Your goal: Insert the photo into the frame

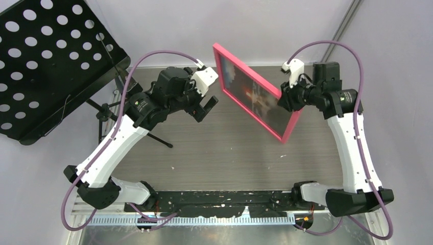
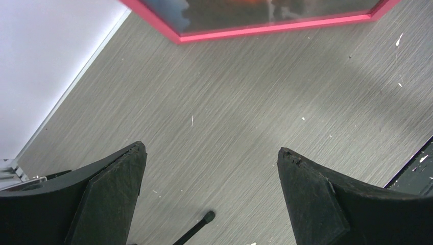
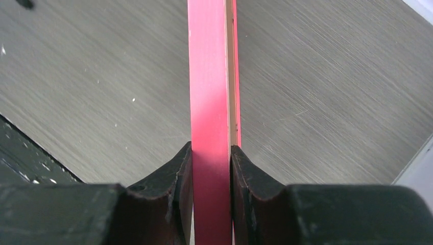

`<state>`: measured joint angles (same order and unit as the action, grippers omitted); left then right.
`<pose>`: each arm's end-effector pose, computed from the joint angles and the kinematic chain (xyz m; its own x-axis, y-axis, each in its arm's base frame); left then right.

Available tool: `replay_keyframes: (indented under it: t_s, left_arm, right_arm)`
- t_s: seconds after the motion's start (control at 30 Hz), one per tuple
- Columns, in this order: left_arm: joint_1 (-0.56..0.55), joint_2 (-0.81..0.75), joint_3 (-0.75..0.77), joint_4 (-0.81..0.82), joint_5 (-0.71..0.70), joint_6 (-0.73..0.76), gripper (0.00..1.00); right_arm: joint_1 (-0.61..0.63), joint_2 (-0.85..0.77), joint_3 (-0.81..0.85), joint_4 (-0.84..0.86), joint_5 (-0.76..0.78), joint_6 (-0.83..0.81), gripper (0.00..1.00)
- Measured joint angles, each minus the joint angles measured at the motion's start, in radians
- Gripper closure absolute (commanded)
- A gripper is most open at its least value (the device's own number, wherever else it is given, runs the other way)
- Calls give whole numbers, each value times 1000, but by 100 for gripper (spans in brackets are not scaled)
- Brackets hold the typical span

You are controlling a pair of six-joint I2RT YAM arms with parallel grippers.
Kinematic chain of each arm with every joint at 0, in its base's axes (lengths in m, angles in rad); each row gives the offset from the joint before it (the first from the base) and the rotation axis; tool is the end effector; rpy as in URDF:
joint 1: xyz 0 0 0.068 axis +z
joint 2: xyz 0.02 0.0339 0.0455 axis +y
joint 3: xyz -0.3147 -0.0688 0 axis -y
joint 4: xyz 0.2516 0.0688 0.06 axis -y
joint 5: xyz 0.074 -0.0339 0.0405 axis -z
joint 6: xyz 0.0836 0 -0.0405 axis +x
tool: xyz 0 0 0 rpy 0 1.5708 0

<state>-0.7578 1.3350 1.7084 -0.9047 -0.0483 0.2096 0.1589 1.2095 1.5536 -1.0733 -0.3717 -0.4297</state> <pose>0.2168 -0.1996 0.4873 -0.2234 0.4975 -0.8382 0.7185 0.6652 0.2033 0.2308 0.0677 0.4480 -0.4252 -0.4612 -0.7787 -0.6512 0.7535 -0.0907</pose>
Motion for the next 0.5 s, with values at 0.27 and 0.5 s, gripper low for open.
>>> replay_keyframes:
  t_s: [0.27, 0.5]
  left_arm:
    - [1, 1, -64, 20, 7, -2, 0]
    - [1, 11, -74, 33, 20, -17, 1]
  right_arm:
    - [-188, 58, 11, 60, -153, 81, 95]
    - [-319, 118, 40, 72, -237, 115, 95]
